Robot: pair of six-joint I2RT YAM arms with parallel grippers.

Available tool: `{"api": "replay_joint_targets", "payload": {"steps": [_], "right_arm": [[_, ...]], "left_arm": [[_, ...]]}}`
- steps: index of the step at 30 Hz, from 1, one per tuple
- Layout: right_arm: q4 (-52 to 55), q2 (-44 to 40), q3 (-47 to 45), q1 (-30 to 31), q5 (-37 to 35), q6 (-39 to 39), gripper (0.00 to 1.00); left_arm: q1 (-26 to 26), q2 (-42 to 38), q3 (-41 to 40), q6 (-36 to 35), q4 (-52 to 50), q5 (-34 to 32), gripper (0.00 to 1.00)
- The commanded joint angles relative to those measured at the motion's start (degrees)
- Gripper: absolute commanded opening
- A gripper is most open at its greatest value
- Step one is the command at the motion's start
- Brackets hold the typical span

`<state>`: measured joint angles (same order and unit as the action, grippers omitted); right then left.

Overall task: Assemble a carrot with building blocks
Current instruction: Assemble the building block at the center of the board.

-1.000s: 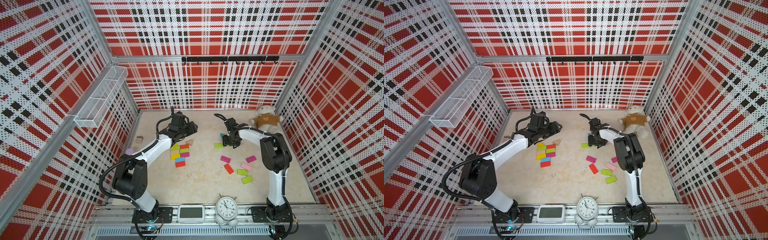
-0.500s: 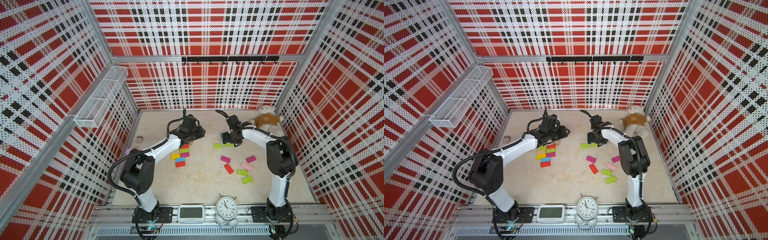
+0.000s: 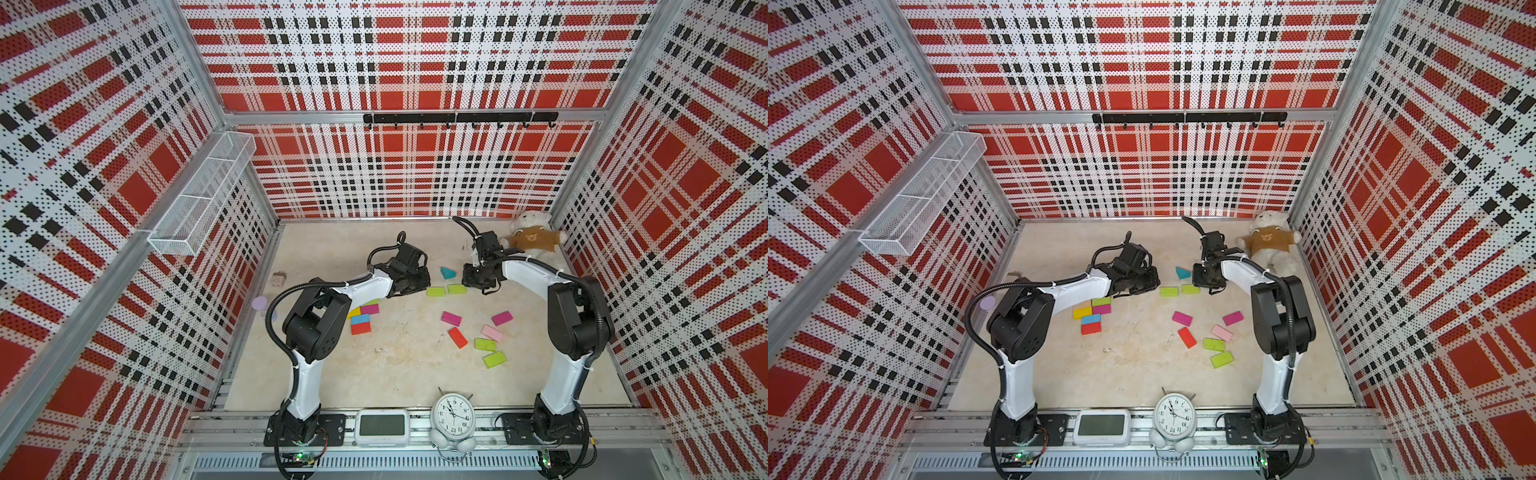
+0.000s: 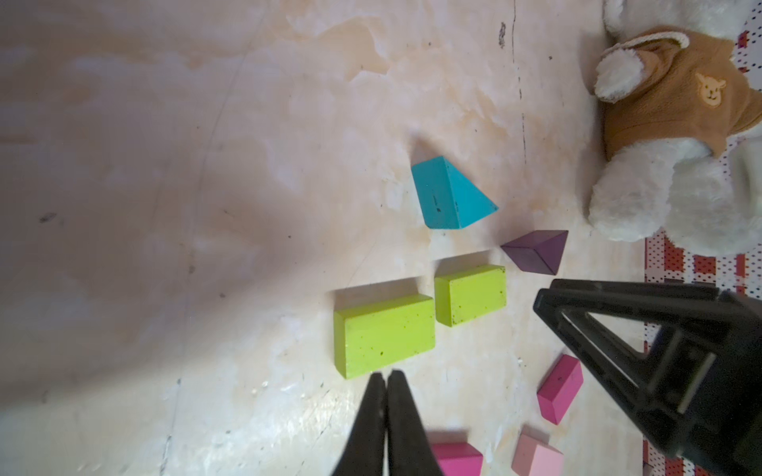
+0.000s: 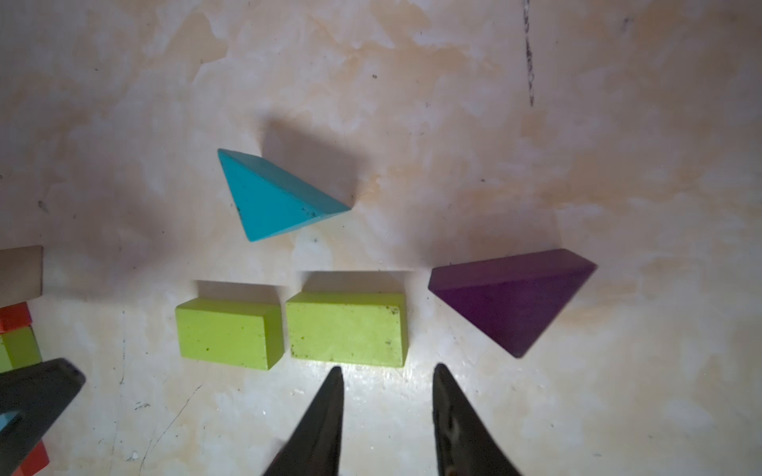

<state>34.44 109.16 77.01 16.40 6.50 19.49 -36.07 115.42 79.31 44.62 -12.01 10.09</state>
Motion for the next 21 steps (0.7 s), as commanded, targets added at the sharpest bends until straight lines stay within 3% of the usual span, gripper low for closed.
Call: {"api": "replay_joint_targets", "payload": {"steps": [1, 5, 21], "right_arm": [[-3.2, 1.75, -0.3, -0.33, 1.79, -1.36, 0.38], [-3.66, 3.33, 0.2, -0.38, 2.76, -1.73, 0.37], [-5.34, 4.87, -0.74, -0.34, 5.53, -1.4, 0.39]], "left_arm": [[-0.61, 1.28, 0.97, 2.6, 0.32, -0.53, 0.05], [-0.64, 1.04, -0.95, 3.8, 1.38, -1.05, 0.0], [-1.51, 4.54, -0.56, 5.34, 1.64, 1.03, 0.0]]}}
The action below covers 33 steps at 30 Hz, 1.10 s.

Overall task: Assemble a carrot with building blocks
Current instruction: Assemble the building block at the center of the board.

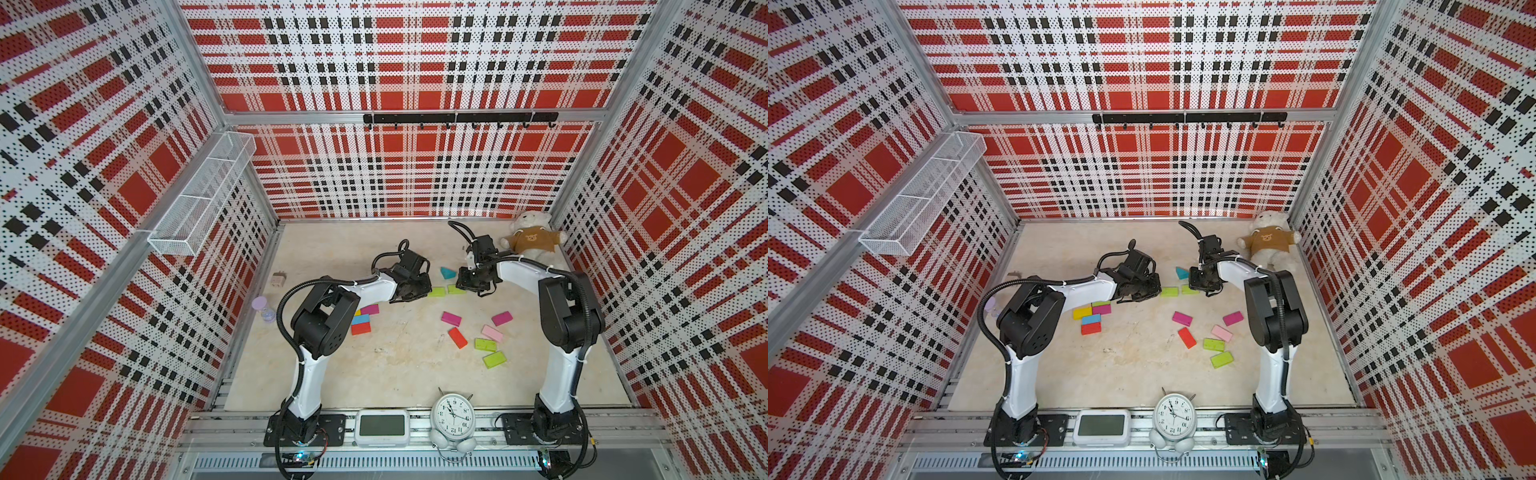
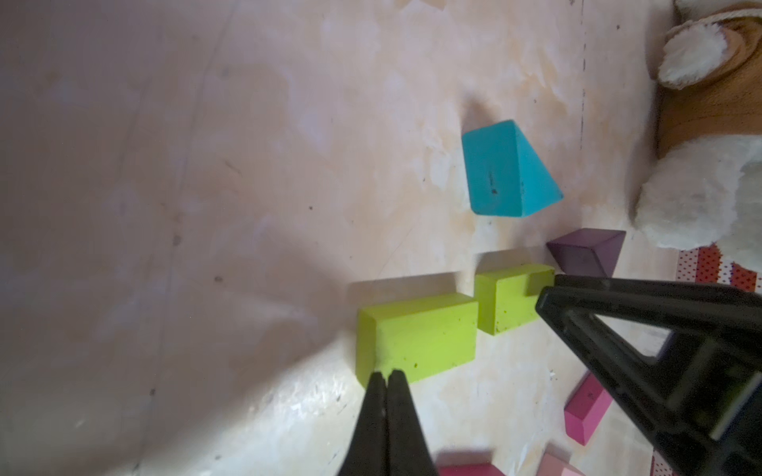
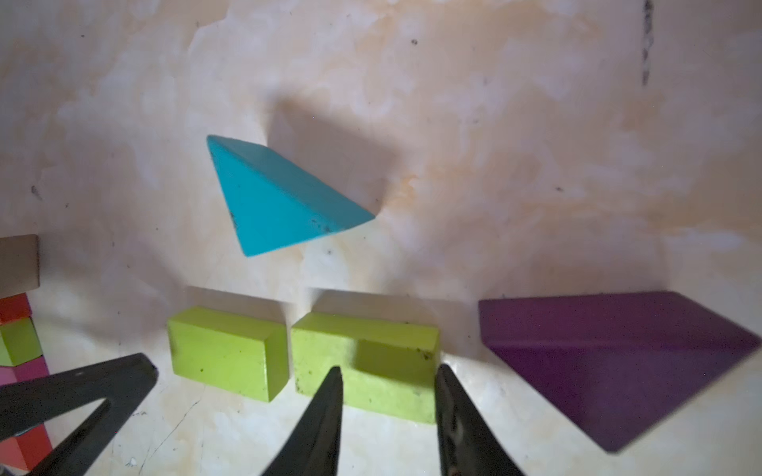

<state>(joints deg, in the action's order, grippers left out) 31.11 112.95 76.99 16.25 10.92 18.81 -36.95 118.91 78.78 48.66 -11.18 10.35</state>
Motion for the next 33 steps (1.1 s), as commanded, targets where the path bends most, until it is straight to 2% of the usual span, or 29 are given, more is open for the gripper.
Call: {"api": "replay_joint_targets", "payload": {"steps": [1, 33], "right_arm": [[-2.02, 1.12, -0.75, -0.18, 1.28, -0.7, 0.39], [-2.66, 1.69, -1.21, 0.43, 2.79, 0.08, 0.39]], "left_arm": [[-0.69, 1.23, -0.03, 1.41, 0.81, 0.82, 0.0], [-1.43, 4.39, 3.03, 2.4, 2.17, 2.78, 0.0]]}}
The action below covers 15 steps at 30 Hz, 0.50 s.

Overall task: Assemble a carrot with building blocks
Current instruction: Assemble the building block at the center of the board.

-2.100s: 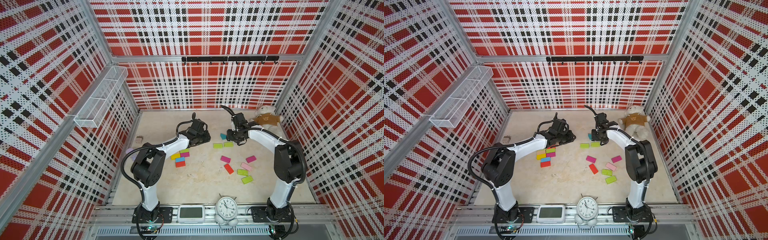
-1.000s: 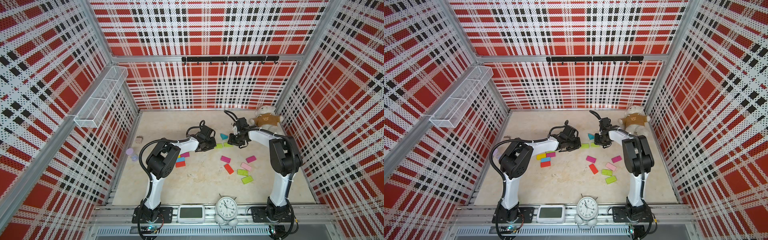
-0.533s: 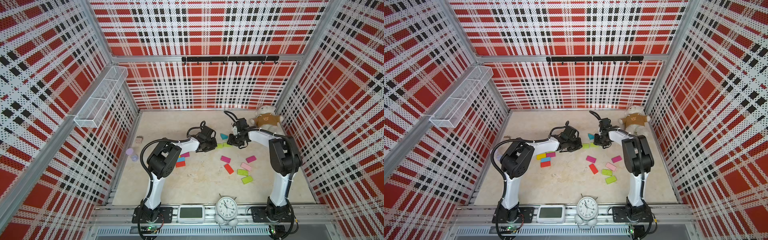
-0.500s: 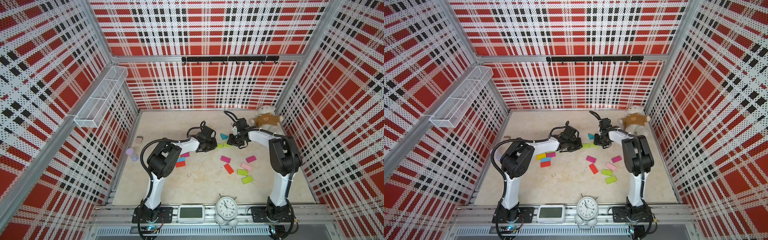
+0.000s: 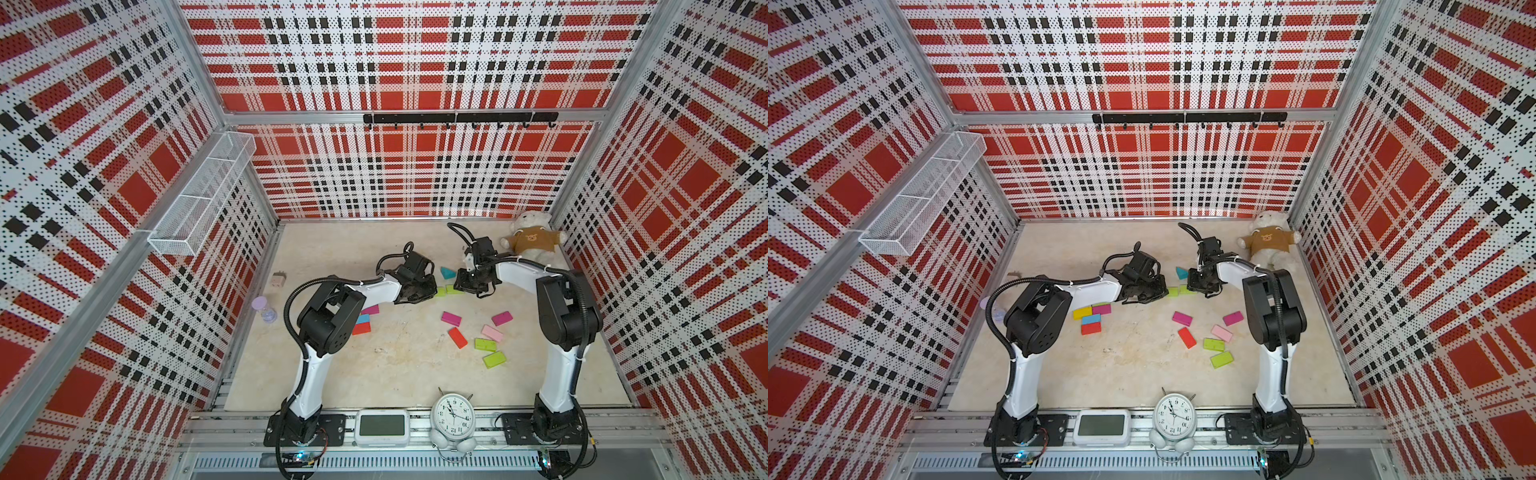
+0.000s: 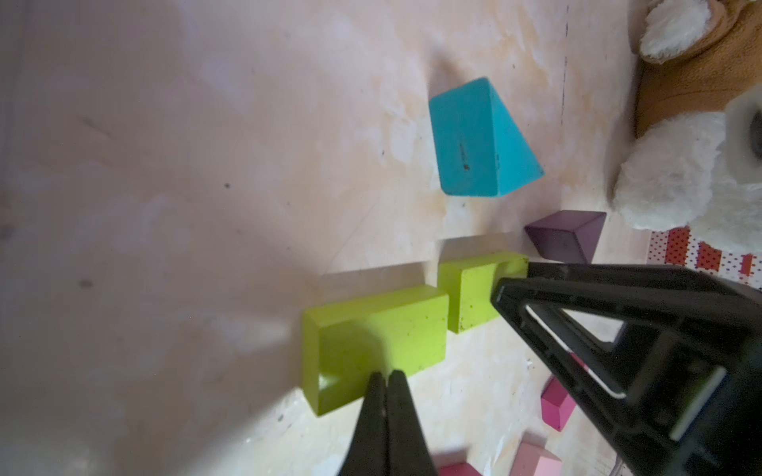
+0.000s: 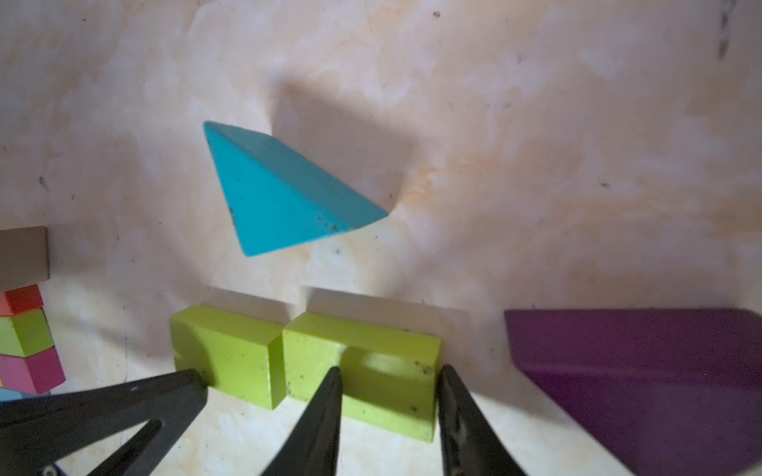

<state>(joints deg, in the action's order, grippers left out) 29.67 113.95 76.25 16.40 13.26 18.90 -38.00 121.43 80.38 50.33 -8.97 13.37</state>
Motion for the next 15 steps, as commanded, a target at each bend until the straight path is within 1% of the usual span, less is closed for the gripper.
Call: {"api": "replay_joint_targets", "payload": {"steps": [1, 11, 15], "right_arm": [[-1.15, 0.72, -0.49, 0.26, 0.47, 0.0, 0.39], [-0.97, 0.97, -0.22, 0.44, 0.54, 0.09, 0.39], [-0.93, 1.01, -0.05, 0.5, 0.72, 0.09, 0.39]], "left_arm": [[-0.38, 1.92, 1.53, 0.72, 0.05, -0.11, 0.0], [-0.76, 3.0, 2.77, 0.91, 0.32, 0.57, 0.0], [-0.53, 0.12, 0.31, 1.44, 1.73, -2.36, 0.01]]}}
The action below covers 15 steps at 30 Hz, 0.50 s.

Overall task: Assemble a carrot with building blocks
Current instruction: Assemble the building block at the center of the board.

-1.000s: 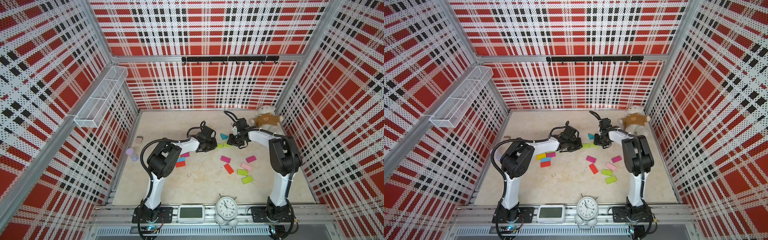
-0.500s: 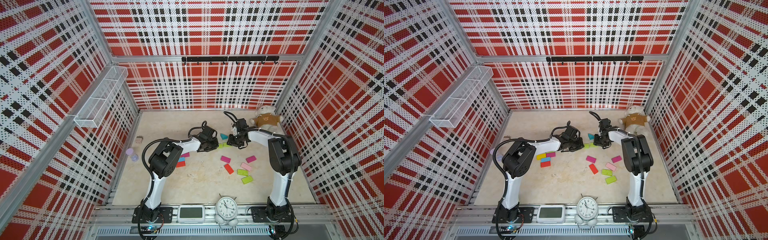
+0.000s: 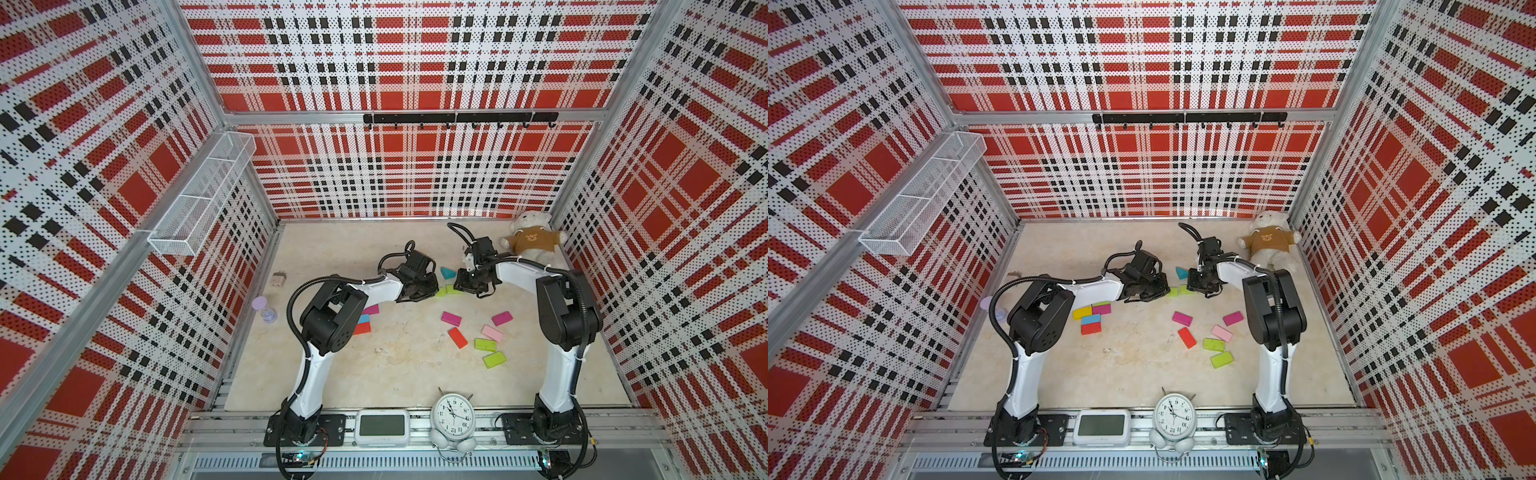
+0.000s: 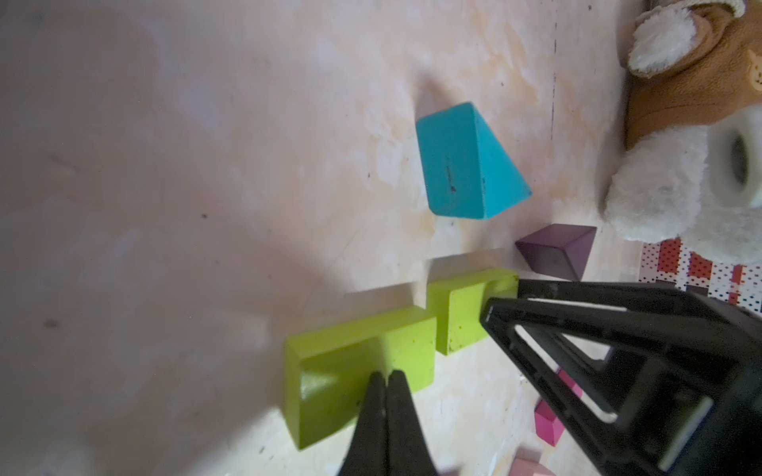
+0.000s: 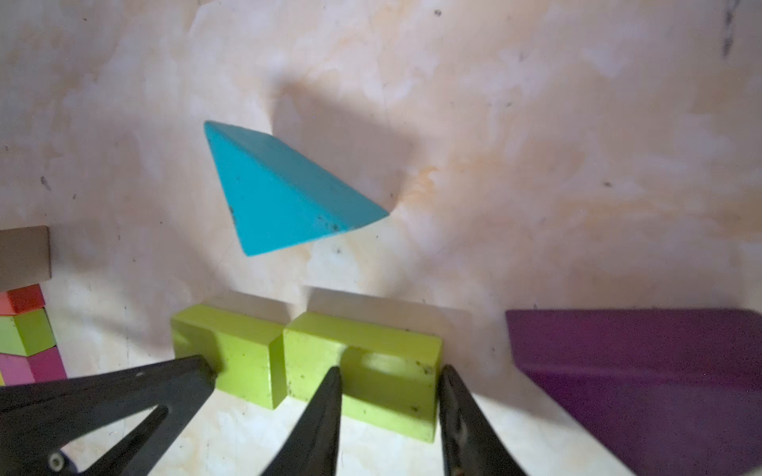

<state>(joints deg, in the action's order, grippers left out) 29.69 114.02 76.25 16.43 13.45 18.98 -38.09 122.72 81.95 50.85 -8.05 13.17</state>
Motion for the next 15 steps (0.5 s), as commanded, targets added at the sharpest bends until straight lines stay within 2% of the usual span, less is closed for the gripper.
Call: {"api": "replay_joint_targets", "payload": {"steps": [1, 6, 9, 15], "right_arm": [[-0.95, 0.97, -0.07, 0.46, 0.53, 0.0, 0.39], [-1.03, 1.08, 0.22, 0.45, 0.79, 0.13, 0.39], [-1.04, 1.03, 0.16, 0.5, 0.8, 0.27, 0.39], [-0.86, 1.12, 0.26, 0.61, 0.66, 0.35, 0.39]], "left_arm": [[-0.24, -2.09, -1.85, 0.92, 0.94, -2.69, 0.04], [1.77, -5.58, -5.2, 0.92, -1.26, -5.0, 0.29], [2.95, -7.23, -7.97, 0.74, -0.61, -5.62, 0.34], [2.57, -4.7, -6.27, 0.35, -0.73, -3.77, 0.35]]}}
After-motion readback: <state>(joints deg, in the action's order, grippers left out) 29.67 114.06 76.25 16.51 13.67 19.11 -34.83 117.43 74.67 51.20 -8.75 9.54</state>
